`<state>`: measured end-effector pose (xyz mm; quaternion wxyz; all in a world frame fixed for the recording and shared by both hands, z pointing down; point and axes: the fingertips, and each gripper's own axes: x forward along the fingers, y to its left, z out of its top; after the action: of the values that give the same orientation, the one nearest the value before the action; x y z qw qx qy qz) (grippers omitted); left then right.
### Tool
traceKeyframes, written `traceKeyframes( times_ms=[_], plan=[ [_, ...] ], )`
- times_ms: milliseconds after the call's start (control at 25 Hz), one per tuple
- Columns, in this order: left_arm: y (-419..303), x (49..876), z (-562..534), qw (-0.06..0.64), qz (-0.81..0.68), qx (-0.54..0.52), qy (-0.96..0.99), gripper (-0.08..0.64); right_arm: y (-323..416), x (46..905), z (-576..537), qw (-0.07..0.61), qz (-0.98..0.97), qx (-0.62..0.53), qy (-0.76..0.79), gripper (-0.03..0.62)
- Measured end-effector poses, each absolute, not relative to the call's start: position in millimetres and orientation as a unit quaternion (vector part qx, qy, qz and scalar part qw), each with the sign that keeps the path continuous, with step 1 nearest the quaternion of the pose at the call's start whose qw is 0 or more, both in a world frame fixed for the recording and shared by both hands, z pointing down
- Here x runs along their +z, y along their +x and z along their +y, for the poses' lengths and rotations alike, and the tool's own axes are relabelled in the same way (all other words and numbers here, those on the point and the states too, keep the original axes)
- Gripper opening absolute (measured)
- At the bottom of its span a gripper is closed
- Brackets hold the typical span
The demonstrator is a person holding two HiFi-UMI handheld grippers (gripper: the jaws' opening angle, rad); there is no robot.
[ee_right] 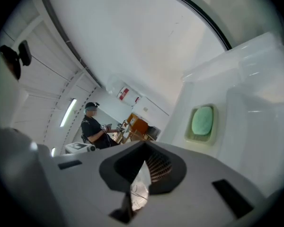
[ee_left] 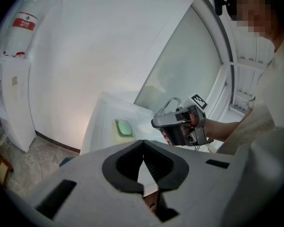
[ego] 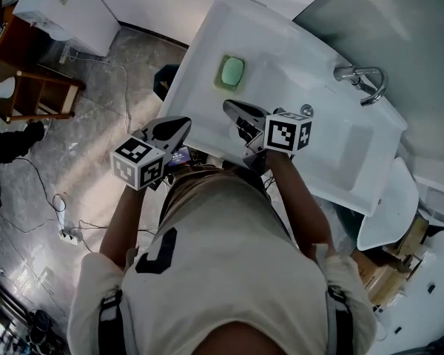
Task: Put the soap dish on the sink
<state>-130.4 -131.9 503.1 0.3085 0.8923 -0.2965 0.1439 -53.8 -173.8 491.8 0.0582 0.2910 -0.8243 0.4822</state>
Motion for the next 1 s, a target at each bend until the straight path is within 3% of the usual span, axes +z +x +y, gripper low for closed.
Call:
traceKeyframes(
  times_ms=[440,680,1000],
  plan=[
    [-119.7,493.4,-113.2,0.308,-0.263,0.128,0.905,0.020,-60.2,435.7,-122.3,-0.043,-0.839,0.485,0.242,0.011],
    [-103.1,487.3,-94.9,0.295,-0.249,0.135,0.912,0.020,-64.3,435.1,-88.9,0.027,-0.879,0.414,0.233,0.011],
    [-56.4,467.7,-72.2,0.277,-0.236,0.141,0.921,0.020,-26.3,424.2,-56.5,-0.001,-0.881,0.412,0.231,0.011]
  ],
)
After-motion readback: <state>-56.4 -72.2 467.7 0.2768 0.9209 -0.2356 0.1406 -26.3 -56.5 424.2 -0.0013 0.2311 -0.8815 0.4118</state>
